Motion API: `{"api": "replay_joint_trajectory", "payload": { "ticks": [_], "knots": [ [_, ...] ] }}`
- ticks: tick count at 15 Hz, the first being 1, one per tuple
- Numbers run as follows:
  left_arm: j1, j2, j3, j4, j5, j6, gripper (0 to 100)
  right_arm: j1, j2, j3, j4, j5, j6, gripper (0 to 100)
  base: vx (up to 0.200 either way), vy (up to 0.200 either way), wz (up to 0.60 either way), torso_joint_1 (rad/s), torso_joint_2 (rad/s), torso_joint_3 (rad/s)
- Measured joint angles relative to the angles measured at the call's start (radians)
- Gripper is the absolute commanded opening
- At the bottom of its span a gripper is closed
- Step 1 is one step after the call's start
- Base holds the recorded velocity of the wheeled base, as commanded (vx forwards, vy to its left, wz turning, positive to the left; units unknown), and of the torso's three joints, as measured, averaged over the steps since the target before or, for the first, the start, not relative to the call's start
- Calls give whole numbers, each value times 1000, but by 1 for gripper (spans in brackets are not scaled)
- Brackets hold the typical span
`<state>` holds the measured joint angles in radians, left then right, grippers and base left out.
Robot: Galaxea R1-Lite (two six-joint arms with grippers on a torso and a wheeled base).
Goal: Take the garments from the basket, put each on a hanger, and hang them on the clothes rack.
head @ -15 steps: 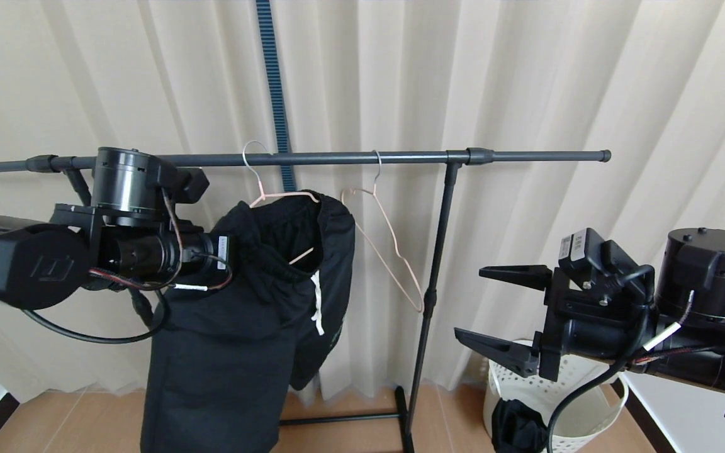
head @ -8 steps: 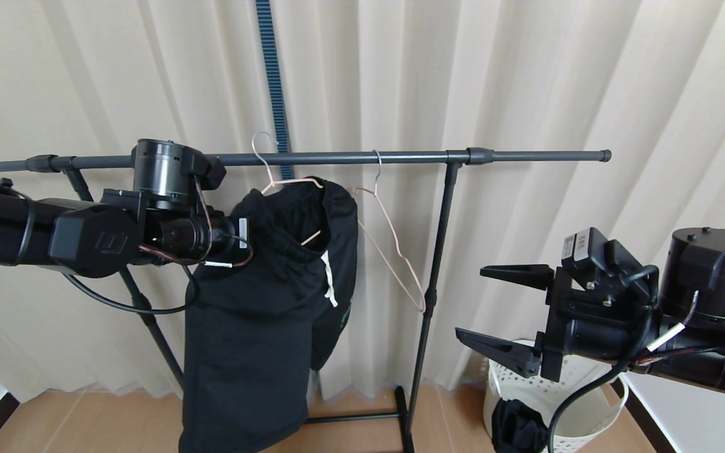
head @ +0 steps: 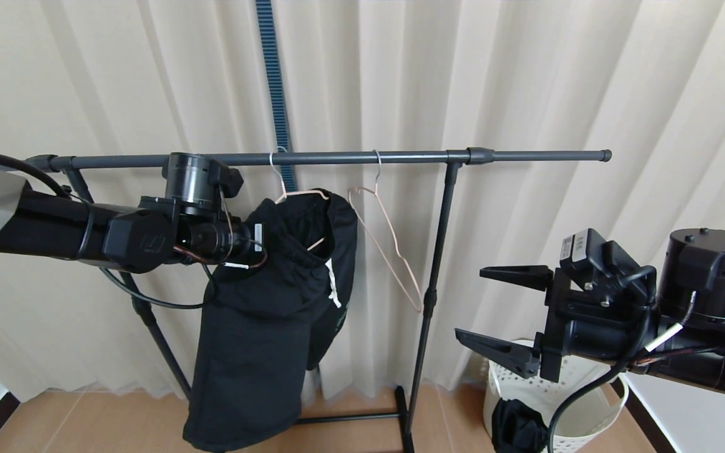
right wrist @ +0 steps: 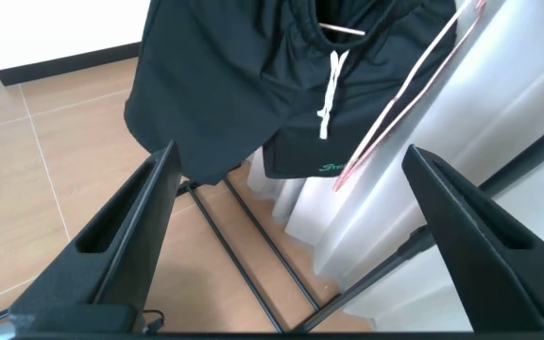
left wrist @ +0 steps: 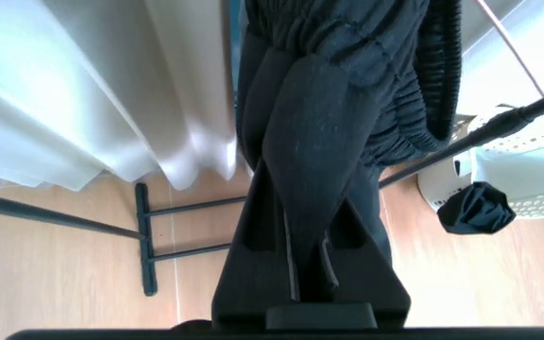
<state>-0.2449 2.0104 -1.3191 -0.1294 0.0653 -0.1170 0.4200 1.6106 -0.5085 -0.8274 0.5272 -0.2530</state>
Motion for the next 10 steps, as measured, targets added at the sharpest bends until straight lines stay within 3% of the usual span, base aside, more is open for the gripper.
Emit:
{"api": "replay_joint_trajectory", "payload": {
  "ticks": [5,10],
  "knots": [
    [0,3,16,1,3,0,100,0,11,-2,0,-2,-1,100,0,0,0,0,0,0],
    [0,-112,122,-19,3,4,100,0,10,-7,-2,-38,-1,100,0,0,0,0,0,0]
  ]
}}
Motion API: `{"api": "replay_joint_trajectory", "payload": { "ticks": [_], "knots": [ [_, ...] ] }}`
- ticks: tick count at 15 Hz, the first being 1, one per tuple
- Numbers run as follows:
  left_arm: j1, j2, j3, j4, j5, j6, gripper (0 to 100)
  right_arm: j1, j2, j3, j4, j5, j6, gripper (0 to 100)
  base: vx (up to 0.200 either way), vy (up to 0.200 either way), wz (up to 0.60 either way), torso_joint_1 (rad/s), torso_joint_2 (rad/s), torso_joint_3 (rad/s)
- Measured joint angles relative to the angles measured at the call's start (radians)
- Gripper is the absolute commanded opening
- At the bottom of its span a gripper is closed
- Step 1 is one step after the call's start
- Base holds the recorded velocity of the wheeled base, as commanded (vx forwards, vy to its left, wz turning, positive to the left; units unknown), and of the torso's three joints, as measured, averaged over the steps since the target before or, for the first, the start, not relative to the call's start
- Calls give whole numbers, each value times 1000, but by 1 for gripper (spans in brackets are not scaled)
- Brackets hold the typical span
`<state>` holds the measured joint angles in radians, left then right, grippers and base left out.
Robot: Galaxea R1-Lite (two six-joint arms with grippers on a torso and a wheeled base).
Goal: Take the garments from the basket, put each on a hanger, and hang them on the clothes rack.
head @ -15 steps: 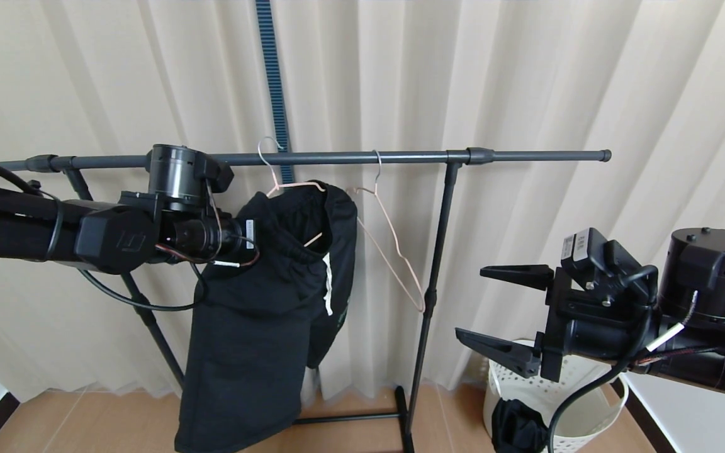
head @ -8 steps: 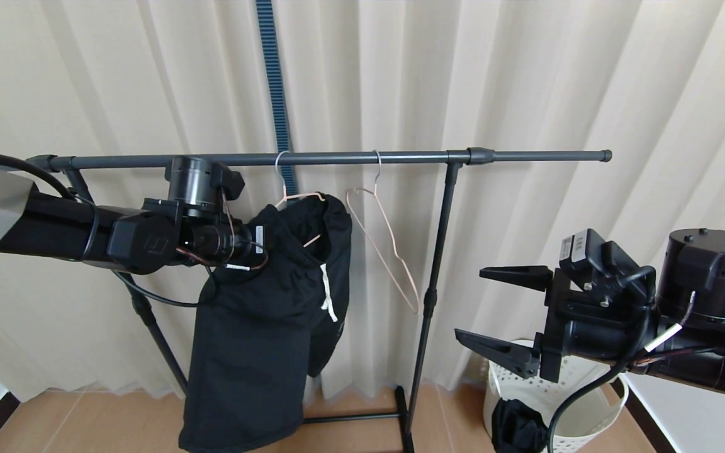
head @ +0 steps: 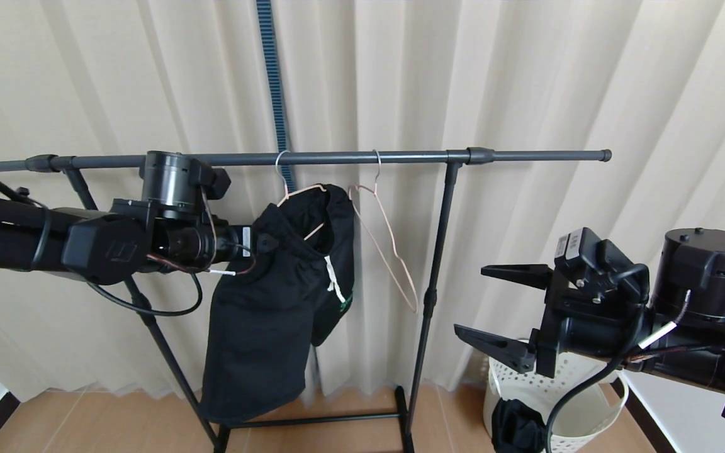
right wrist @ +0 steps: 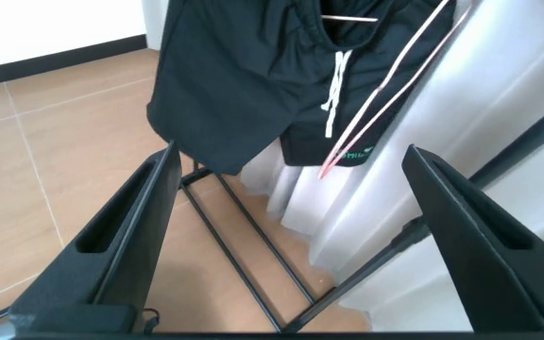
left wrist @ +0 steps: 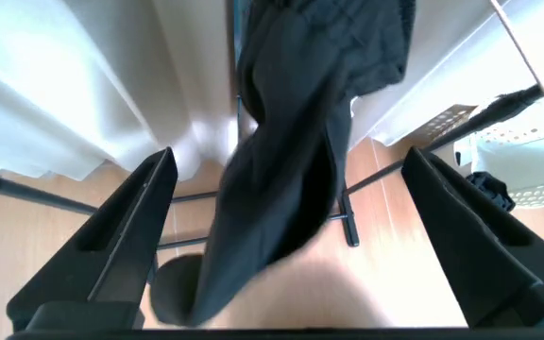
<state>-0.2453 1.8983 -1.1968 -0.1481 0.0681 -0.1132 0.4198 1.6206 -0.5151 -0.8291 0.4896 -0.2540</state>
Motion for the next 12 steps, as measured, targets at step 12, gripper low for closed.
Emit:
{"api": "replay_joint_trajectory", "payload": {
  "ticks": [12],
  "knots": [
    [-26,-700,661,-136,-18,15,100,41,-347,108,70,-416,2,100,0,0,0,0,0,0]
  ]
}}
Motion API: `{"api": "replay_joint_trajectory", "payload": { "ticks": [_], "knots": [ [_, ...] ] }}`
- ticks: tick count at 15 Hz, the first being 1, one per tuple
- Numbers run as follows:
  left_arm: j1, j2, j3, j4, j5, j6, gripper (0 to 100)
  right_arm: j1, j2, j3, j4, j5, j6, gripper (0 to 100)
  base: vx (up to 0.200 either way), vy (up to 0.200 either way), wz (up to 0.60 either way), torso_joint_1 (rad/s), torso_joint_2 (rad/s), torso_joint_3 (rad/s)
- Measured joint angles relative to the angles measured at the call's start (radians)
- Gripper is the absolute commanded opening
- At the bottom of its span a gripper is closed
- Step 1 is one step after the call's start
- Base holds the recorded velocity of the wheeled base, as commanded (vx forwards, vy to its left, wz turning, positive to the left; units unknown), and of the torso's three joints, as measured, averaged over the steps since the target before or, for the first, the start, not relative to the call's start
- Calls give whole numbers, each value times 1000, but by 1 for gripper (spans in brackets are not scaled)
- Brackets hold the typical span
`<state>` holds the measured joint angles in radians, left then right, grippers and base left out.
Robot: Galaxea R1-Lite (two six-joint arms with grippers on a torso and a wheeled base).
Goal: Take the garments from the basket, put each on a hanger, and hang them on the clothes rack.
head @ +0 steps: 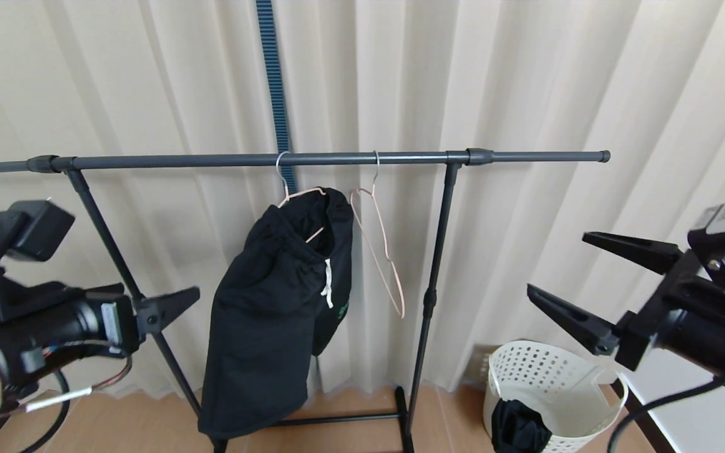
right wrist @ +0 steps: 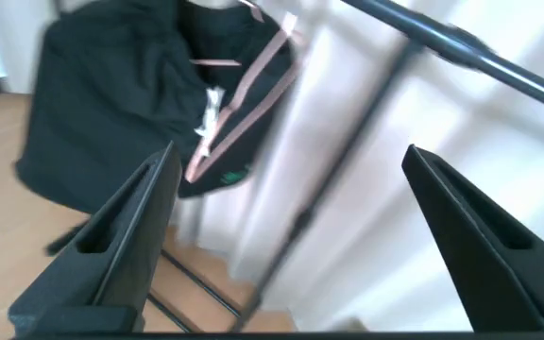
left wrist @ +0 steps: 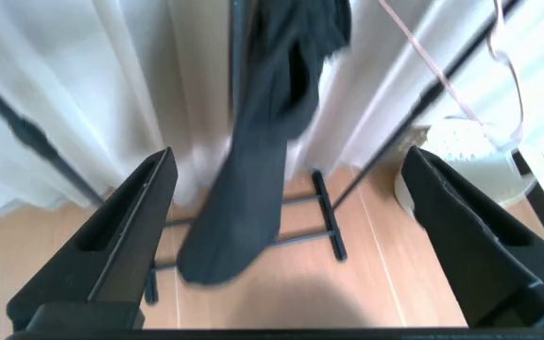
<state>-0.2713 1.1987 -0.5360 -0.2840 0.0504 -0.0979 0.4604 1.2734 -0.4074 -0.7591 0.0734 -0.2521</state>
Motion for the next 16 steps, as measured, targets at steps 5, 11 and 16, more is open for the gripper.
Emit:
{"api": "replay_joint_trajectory", "payload": {
  "ticks": [5,11,16],
  "knots": [
    [19,-328,352,-2,-84,2,100,97,-244,227,140,-195,1,100,0,0,0,0,0,0],
    [29,-614,524,100,-89,29,100,101,-509,401,311,-203,63,100,0,0,0,0,0,0],
    [41,-823,526,292,-65,36,100,64,-850,407,667,-198,151,100,0,0,0,0,0,0]
  ]
}}
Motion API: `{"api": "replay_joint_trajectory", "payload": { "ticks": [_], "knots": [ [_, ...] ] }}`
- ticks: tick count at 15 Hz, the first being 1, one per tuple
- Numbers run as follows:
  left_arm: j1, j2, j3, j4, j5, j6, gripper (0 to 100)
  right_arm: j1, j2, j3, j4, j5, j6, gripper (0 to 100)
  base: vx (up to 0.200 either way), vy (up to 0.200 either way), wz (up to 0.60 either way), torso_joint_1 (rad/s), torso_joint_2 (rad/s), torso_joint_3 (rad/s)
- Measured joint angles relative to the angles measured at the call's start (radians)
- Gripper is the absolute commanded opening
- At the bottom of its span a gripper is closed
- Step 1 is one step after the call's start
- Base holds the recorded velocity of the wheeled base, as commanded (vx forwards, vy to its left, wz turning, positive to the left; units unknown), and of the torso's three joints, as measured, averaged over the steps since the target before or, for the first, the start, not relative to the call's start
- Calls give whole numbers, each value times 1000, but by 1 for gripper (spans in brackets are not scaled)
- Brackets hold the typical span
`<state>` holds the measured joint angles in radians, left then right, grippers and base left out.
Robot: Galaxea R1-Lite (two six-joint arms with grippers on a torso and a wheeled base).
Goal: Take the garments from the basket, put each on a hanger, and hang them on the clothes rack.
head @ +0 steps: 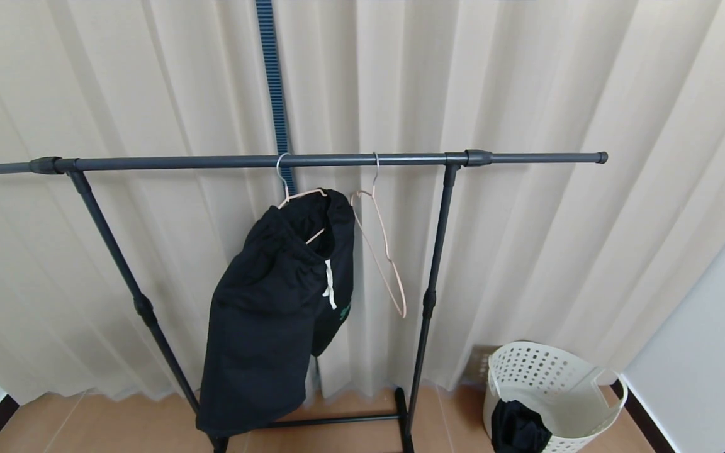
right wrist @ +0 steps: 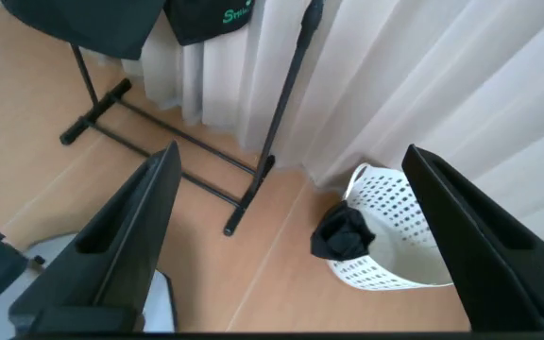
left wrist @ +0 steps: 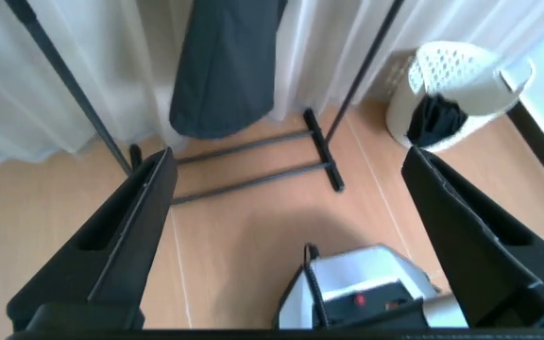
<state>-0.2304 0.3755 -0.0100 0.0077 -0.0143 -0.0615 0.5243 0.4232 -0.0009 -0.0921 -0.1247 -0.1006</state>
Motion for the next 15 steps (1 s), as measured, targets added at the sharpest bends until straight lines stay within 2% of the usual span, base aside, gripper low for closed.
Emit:
{"api": "replay_joint_trajectory", "payload": {
  "ticks": [4,7,9,11,15],
  "knots": [
    [46,-62,1,5,81,24,100,-143,-122,0,25,-3,29,100,0,0,0,0,0,0],
    [154,-153,2,14,96,67,100,-385,-210,1,35,29,28,100,0,0,0,0,0,0],
    [207,-236,2,16,78,87,100,-478,-296,1,53,52,28,100,0,0,0,0,0,0],
    [223,-311,3,15,58,105,100,-513,-359,1,54,58,40,100,0,0,0,0,0,0],
    [229,-364,7,9,-2,80,100,-524,-405,1,51,107,50,100,0,0,0,0,0,0]
  ]
}}
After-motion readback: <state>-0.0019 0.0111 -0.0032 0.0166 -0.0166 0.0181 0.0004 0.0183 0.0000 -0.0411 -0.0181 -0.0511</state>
